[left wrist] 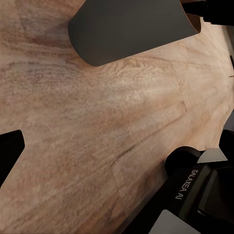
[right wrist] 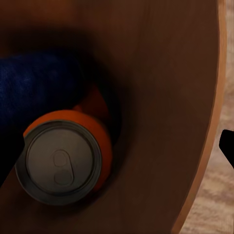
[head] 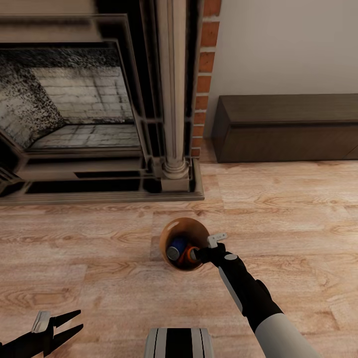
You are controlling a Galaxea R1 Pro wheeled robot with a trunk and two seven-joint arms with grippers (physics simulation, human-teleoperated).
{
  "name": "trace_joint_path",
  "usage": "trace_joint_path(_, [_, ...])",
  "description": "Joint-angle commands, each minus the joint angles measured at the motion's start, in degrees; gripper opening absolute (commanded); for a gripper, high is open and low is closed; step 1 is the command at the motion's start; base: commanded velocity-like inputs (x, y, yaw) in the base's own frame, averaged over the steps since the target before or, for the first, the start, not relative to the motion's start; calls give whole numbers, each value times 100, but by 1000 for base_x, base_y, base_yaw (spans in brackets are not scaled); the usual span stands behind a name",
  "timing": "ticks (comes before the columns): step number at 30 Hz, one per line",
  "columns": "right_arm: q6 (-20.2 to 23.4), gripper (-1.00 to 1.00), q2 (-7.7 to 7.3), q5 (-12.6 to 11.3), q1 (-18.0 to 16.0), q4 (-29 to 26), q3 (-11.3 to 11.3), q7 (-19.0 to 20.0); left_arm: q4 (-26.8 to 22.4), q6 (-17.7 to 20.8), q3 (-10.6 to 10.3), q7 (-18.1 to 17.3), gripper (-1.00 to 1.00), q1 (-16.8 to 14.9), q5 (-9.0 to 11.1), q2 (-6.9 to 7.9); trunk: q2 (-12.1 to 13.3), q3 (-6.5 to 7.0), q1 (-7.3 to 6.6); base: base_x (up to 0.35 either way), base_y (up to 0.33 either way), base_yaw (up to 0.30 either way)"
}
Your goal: Put the three can of soda from the living room inside the tash can in the kitchen.
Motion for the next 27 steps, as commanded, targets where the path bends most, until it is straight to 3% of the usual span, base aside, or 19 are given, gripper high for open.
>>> trace_joint_path(1, [-12,100,0,0,0,0,0,1,0,0,0,0,100,0,0,0,0,0,0,0,0,0])
trace_joint_path(27, [-75,100,0,0,0,0,3,-2,0,-9,17,0,100,0,0,0,0,0,0,-23,0,0])
